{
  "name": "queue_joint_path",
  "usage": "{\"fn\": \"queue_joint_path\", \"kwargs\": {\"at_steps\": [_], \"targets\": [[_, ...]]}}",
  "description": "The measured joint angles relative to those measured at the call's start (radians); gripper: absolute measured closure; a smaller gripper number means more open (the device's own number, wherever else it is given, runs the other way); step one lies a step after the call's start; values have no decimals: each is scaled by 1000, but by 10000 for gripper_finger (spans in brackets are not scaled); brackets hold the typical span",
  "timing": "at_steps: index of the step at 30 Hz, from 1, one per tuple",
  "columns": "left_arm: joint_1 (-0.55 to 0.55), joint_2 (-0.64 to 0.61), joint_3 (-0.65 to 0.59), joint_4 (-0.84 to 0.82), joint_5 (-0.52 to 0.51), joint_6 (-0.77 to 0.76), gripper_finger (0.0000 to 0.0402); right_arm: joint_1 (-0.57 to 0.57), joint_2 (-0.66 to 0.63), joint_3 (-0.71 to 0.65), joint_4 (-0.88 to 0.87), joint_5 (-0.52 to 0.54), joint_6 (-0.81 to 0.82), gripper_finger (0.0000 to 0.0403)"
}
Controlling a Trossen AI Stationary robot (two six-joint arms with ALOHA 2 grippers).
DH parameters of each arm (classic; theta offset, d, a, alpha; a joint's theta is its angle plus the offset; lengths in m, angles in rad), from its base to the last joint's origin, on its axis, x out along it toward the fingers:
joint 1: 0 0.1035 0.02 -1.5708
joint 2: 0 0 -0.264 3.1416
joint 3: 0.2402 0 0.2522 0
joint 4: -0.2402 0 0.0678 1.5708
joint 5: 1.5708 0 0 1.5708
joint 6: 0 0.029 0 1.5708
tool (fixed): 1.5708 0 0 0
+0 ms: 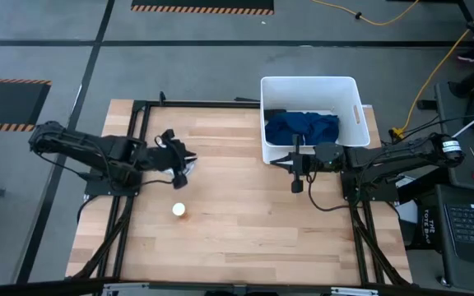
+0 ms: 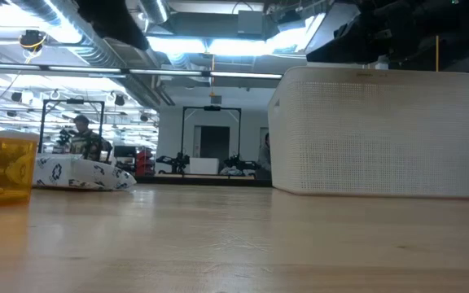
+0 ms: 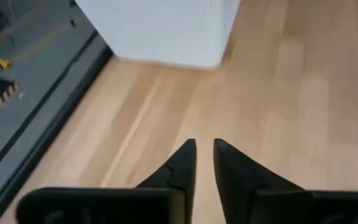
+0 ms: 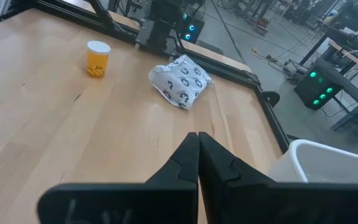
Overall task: Pick & place medical supplies in basket/bin
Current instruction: Put the orange pill bottle into the white container
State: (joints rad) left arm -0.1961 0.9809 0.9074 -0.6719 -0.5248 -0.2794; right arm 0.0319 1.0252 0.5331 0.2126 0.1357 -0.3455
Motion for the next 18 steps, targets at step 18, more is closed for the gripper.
{"fn": "queue_joint_path", "kwargs": {"at_steps": [18], "targets": [[-181, 218, 208, -367, 244, -196, 397, -1, 0, 0, -12, 2, 0, 401]]}}
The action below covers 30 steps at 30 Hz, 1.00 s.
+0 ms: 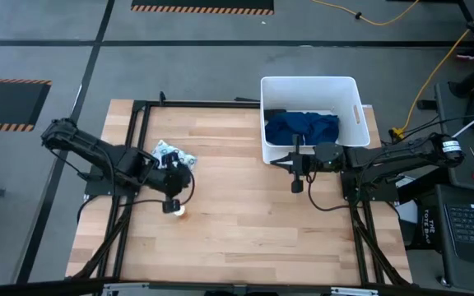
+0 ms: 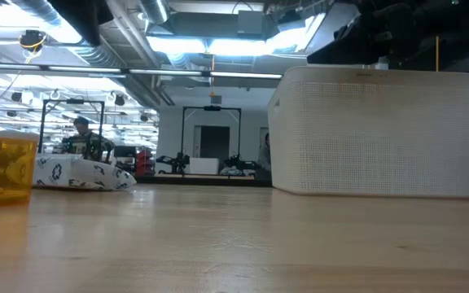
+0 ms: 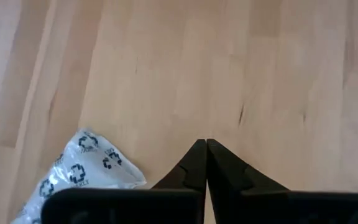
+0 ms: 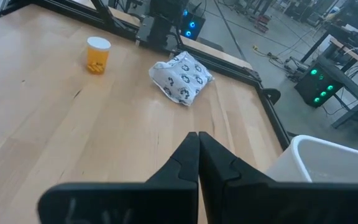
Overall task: Pick & place medical supplies in basket/bin
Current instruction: Put the orange pill bottle into the white container
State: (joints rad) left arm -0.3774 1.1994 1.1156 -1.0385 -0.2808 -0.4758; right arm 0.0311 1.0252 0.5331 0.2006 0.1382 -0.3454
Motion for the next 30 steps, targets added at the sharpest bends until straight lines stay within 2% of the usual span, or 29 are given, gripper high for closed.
{"fn": "queue_joint_path", "kwargs": {"at_steps": [8, 11, 16, 24, 30], "targets": [[-59, 76, 0, -6, -61, -14, 358, -1, 0, 0, -11, 0, 1, 400], [-62, 109, 0, -5, -90, -74, 333, -1, 0, 0, -11, 0, -2, 400], [-73, 172, -1, 6, -81, -211, 281, -1, 0, 0, -10, 1, -49, 400], [-104, 244, -2, 11, -66, -349, 195, -1, 0, 0, -10, 2, -127, 400], [-135, 267, -2, 11, -45, -419, 155, -2, 0, 0, 8, 1, -161, 400]]}}
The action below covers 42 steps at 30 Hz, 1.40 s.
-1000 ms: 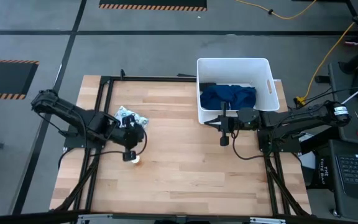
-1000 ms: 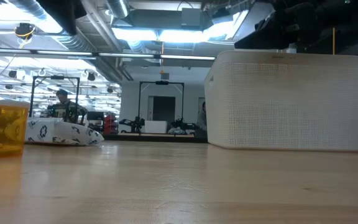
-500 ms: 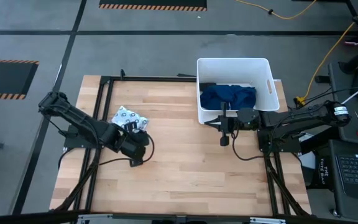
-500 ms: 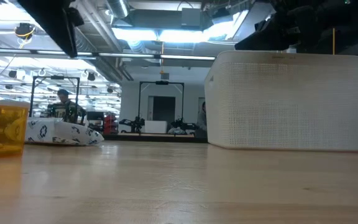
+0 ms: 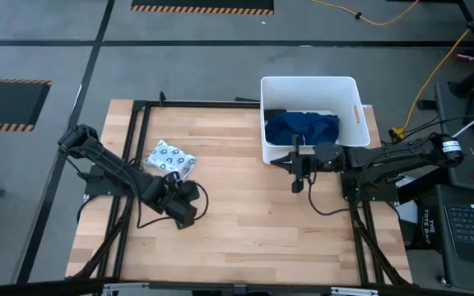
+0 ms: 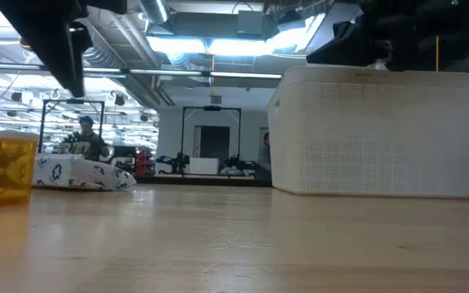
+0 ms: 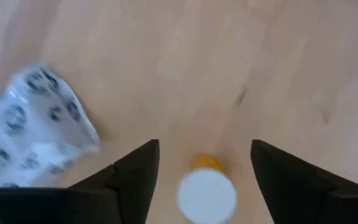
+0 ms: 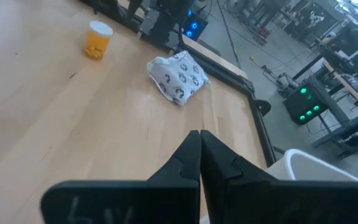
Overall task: Pick & place medical supplies in basket/bin
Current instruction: Put the orange pill bottle into the white container
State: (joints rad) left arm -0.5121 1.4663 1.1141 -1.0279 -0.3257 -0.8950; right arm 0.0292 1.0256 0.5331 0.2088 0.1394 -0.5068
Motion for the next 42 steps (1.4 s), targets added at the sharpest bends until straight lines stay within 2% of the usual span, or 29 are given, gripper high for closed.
{"fn": "queue_joint_path", "kwargs": {"at_steps": [4, 7, 20, 26, 34, 39, 42], "targets": [[-44, 16, 0, 0, 73, -38, 151, 0, 0, 0, 12, 0, -15, 400], [-88, 22, 0, 0, 84, -65, 151, 0, 0, 0, 11, -1, -36, 400], [-200, 22, -2, -83, -51, -231, 151, 0, 0, 0, 12, -1, -52, 400], [-222, 22, -71, -61, -48, -307, 151, 0, 0, 0, 6, -1, -52, 400], [-221, 22, -141, -9, 24, -366, 151, 0, 0, 0, 8, -1, -52, 400], [-220, 22, -141, -7, 14, -367, 151, 0, 0, 0, 11, -1, -52, 400], [-218, 22, -142, 4, -29, -367, 151, 0, 0, 0, 10, -1, -53, 400]]}}
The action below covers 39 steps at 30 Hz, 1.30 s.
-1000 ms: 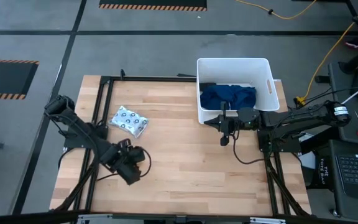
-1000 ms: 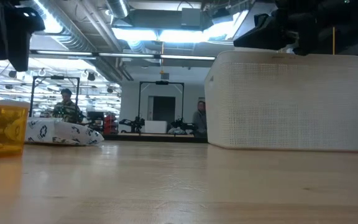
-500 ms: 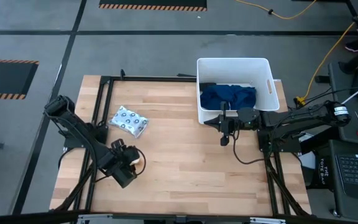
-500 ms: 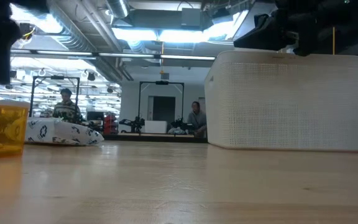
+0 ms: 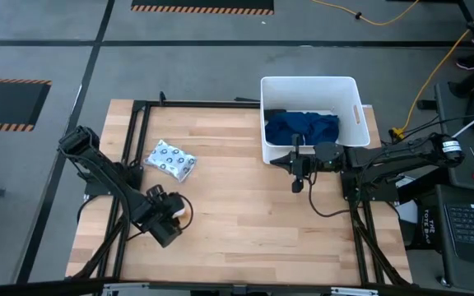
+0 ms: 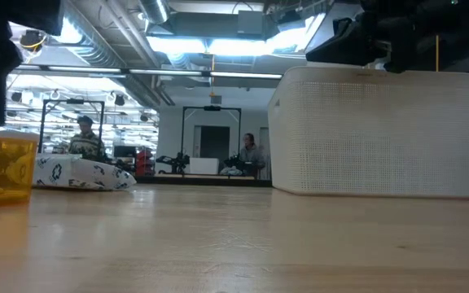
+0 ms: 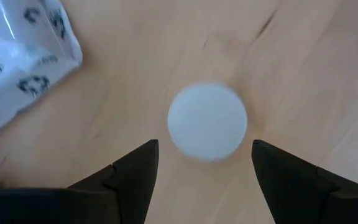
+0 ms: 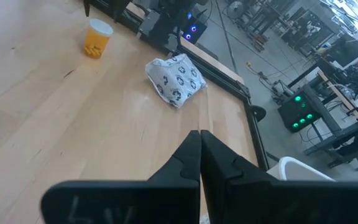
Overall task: Pick & place medical supplies in basket/bin
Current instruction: Put the orange pill bottle into the white container
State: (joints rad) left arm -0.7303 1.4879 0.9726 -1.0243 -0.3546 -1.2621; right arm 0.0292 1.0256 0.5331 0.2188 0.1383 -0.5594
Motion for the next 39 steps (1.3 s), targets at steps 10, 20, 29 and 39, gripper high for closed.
{"fn": "queue_joint_path", "kwargs": {"at_steps": [10, 20, 29, 39], "targets": [[0, 2, 0, 40, -57, 27, 151, 0, 0, 0, -3, 0, 0, 400], [7, 2, -40, 67, -95, 18, 151, 0, 0, 0, -3, 0, 0, 400], [59, 3, -84, 136, -37, 71, 151, 0, 0, 0, -1, 0, 0, 400], [69, 3, -84, 124, -11, 121, 151, 0, 0, 0, -2, 0, 0, 400]]}}
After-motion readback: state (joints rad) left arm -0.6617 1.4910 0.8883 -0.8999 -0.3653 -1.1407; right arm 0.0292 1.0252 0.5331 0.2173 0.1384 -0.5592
